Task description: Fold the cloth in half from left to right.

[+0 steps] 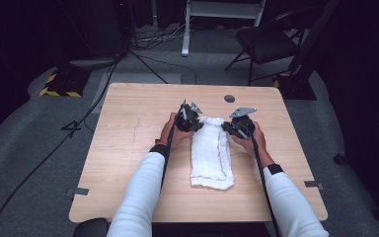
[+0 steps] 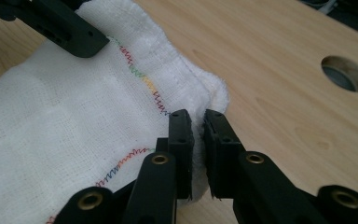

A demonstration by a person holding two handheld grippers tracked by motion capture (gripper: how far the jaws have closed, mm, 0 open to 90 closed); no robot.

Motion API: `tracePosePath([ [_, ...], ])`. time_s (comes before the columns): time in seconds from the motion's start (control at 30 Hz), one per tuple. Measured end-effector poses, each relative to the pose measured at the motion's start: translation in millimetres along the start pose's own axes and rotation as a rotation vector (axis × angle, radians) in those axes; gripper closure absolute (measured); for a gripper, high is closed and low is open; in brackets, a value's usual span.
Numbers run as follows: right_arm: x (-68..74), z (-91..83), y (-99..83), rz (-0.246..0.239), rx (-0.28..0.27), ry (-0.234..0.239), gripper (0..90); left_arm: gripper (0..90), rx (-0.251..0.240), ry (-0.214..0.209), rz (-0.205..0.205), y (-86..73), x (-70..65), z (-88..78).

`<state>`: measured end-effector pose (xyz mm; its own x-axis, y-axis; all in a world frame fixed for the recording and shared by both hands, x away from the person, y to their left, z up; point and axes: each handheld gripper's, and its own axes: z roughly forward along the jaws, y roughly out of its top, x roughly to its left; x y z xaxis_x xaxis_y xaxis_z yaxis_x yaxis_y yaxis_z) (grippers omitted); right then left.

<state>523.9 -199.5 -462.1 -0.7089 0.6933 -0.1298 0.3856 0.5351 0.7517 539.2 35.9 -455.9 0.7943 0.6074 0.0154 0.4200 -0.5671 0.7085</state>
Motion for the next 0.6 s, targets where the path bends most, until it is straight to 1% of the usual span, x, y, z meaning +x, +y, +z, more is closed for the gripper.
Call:
tracePosePath([
  [0.07,-1.7,-6.3,7.0,0.007,-0.031,-0.001,82.3,77.4,-0.023,0.015,0.011,4.2,0.6,-6.8],
  [0.1,-2.7,-9.1,10.2,0.011,-0.042,-0.001,82.3,77.3,-0.029,0.014,0.008,6.0,1.6,-10.6],
  [0.13,-3.2,-11.8,13.0,0.007,-0.047,-0.005,82.3,76.8,-0.04,0.014,0.005,7.4,2.3,-13.7],
  [0.2,-3.6,-16.5,18.0,-0.001,-0.053,-0.004,82.3,75.9,-0.045,0.021,0.015,9.9,3.2,-20.2],
  [0.23,-3.6,-16.5,18.0,-0.001,-0.053,-0.004,82.3,75.8,-0.045,0.021,0.015,9.9,3.2,-20.2],
  [0.27,-2.9,-21.8,23.1,-0.009,-0.062,-0.004,82.4,76.0,-0.057,0.024,0.023,11.1,2.2,-26.3],
  [0.3,-2.4,-23.7,24.2,-0.006,-0.066,0.0,82.4,76.1,-0.057,0.024,0.023,11.1,2.2,-26.3],
  [0.33,-1.6,-26.2,25.0,-0.007,-0.071,0.007,82.5,76.0,-0.078,0.009,0.036,10.3,0.3,-34.2],
  [0.37,-0.3,-28.4,25.1,-0.008,-0.078,0.016,82.5,76.0,-0.078,0.009,0.036,10.3,0.3,-34.2],
  [0.4,-0.3,-28.4,25.1,-0.008,-0.078,0.016,82.5,76.0,-0.087,0.001,0.044,9.1,-0.6,-38.1],
  [0.43,1.5,-30.4,24.5,-0.015,-0.082,0.022,82.6,76.1,-0.095,-0.015,0.059,6.3,-2.4,-43.2],
  [0.47,4.1,-33.3,22.7,-0.026,-0.08,0.031,82.6,76.3,-0.097,-0.019,0.062,5.2,-3.5,-44.6],
  [0.5,7.0,-36.7,19.7,-0.031,-0.085,0.054,82.7,77.1,-0.095,-0.031,0.087,0.4,-7.6,-49.2],
  [0.53,8.4,-38.4,18.2,-0.035,-0.088,0.062,82.7,77.5,-0.092,-0.037,0.094,-2.3,-9.7,-50.8],
  [0.6,12.3,-42.3,14.1,-0.032,-0.1,0.088,82.7,79.0,-0.091,-0.053,0.11,-7.7,-13.9,-52.6],
])
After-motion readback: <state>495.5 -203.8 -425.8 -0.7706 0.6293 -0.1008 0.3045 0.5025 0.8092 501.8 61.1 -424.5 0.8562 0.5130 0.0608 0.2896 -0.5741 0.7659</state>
